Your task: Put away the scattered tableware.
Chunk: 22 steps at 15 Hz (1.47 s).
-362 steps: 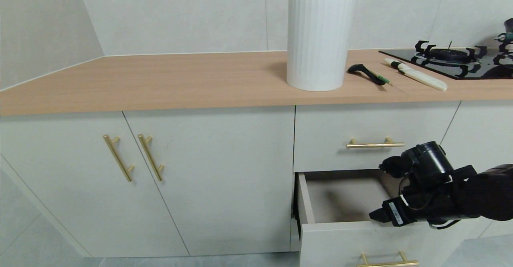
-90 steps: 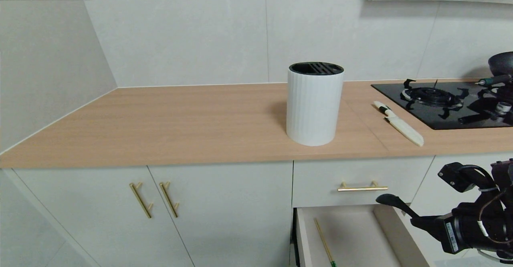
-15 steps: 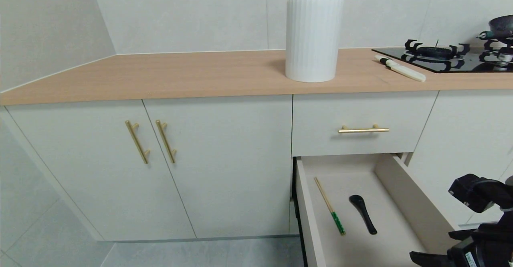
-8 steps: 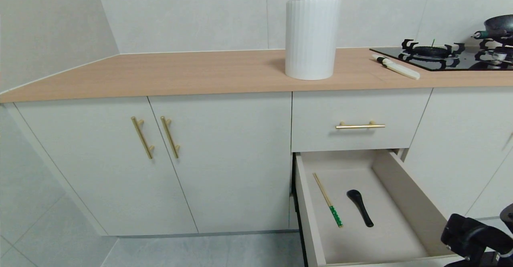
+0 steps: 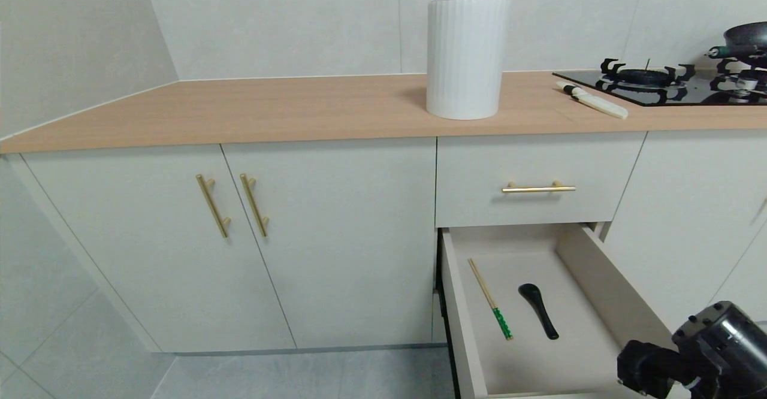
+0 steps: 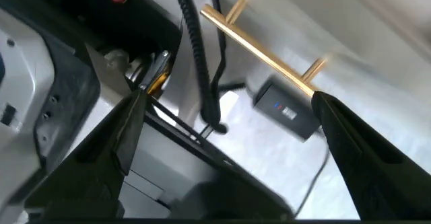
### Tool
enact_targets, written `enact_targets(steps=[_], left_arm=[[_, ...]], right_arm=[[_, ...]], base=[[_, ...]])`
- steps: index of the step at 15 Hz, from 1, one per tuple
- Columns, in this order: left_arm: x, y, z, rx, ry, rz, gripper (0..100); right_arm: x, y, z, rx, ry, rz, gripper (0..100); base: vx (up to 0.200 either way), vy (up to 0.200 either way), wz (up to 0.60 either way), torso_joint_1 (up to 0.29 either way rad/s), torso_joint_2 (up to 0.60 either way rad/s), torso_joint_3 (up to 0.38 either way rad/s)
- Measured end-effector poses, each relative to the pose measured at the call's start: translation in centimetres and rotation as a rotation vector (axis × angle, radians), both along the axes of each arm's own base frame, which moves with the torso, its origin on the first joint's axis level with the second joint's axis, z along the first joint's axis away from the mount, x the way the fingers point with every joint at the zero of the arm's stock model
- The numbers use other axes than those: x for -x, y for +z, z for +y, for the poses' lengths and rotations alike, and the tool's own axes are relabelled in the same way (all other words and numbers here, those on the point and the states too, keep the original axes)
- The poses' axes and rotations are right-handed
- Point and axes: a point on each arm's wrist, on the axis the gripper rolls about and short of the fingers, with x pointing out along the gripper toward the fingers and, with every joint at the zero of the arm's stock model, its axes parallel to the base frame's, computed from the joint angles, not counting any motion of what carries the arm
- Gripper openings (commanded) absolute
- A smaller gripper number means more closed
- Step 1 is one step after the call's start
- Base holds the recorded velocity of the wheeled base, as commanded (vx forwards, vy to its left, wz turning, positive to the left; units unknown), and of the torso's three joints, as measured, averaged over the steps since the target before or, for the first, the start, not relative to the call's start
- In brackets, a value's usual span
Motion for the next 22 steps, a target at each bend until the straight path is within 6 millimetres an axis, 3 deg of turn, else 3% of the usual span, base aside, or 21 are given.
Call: enact_targets(steps=[11, 18, 22], left_arm=[[0.0, 0.0, 0.0, 0.0, 0.0, 0.0, 100], [0.0, 0.0, 0.0, 0.0, 0.0, 0.0, 100], [0.0, 0.0, 0.0, 0.0, 0.0, 0.0, 100]], right_arm=[[-5.3, -1.0, 2.9, 0.133, -0.398, -0.053, 100], [-10.7, -1.1, 5.0, 0.142, -0.545, -0.127, 100], [-14.1, -1.6, 5.1, 0.119, -0.638, -0.136, 100]], base=[[0.0, 0.0, 0.0, 0.0, 0.0, 0.0], [0.0, 0.0, 0.0, 0.0, 0.0, 0.0], [0.0, 0.0, 0.0, 0.0, 0.0, 0.0]])
